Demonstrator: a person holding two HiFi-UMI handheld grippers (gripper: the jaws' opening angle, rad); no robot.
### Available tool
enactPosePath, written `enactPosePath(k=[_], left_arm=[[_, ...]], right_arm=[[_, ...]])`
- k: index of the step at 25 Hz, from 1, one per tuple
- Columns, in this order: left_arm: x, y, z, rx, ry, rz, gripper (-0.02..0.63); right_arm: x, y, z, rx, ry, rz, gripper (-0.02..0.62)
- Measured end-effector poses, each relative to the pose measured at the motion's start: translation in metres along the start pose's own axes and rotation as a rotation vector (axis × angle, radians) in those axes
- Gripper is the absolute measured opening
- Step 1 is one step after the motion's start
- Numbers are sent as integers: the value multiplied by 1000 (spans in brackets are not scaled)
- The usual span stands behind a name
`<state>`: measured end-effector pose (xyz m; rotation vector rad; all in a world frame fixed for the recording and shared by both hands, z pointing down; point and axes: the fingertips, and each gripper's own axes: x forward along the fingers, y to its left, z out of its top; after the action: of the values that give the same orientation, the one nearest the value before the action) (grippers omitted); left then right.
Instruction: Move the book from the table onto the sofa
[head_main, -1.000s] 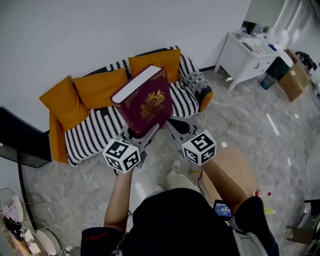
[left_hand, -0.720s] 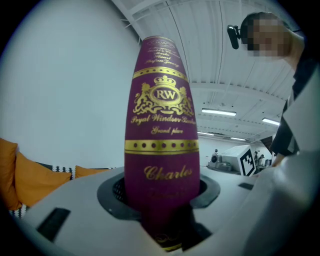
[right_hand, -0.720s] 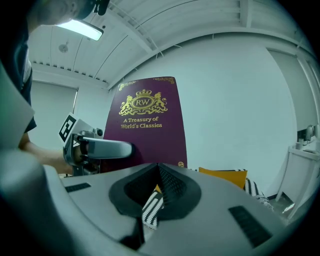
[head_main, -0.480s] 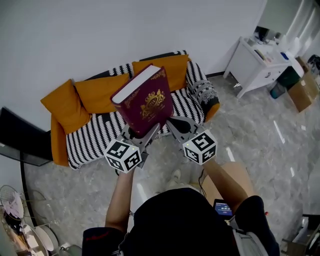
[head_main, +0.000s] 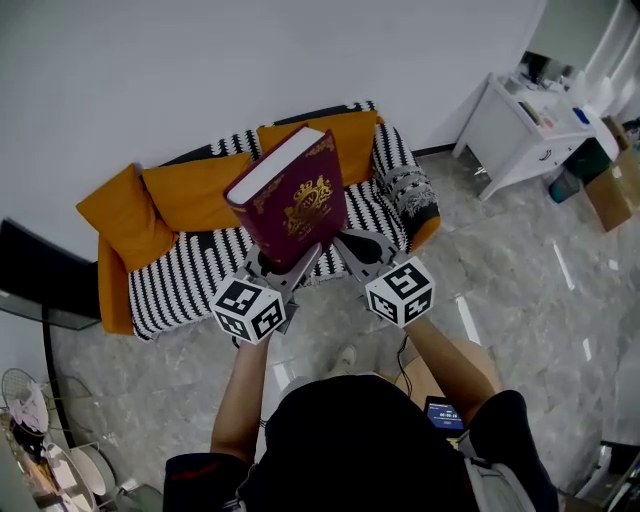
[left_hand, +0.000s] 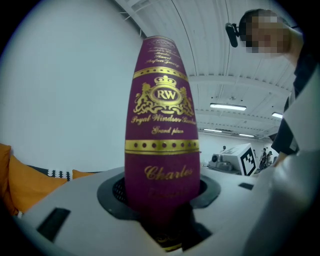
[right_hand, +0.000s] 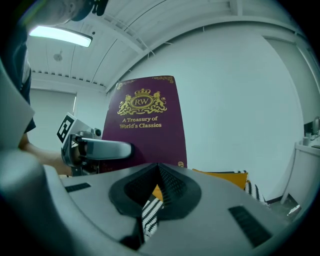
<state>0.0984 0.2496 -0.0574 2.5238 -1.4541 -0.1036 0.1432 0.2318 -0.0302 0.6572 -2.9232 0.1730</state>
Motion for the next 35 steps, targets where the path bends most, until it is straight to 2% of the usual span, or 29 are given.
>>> enactPosePath(k=[5, 13, 16, 23, 35], left_arm=[[2, 3, -6, -6, 3, 13, 230], [40, 23, -20, -27, 28, 41, 230], [60, 43, -17, -36, 37, 39, 230], [77, 101, -18, -67, 69, 11, 230], [105, 185, -67, -181, 148, -51, 230]], right_arm=[[3, -3, -7, 6, 4, 11, 17], [19, -42, -22, 37, 28, 29, 17], [37, -63, -20, 42, 39, 24, 17], [91, -83, -25, 72, 77, -4, 17], [164, -113, -78, 157, 209, -65, 17]])
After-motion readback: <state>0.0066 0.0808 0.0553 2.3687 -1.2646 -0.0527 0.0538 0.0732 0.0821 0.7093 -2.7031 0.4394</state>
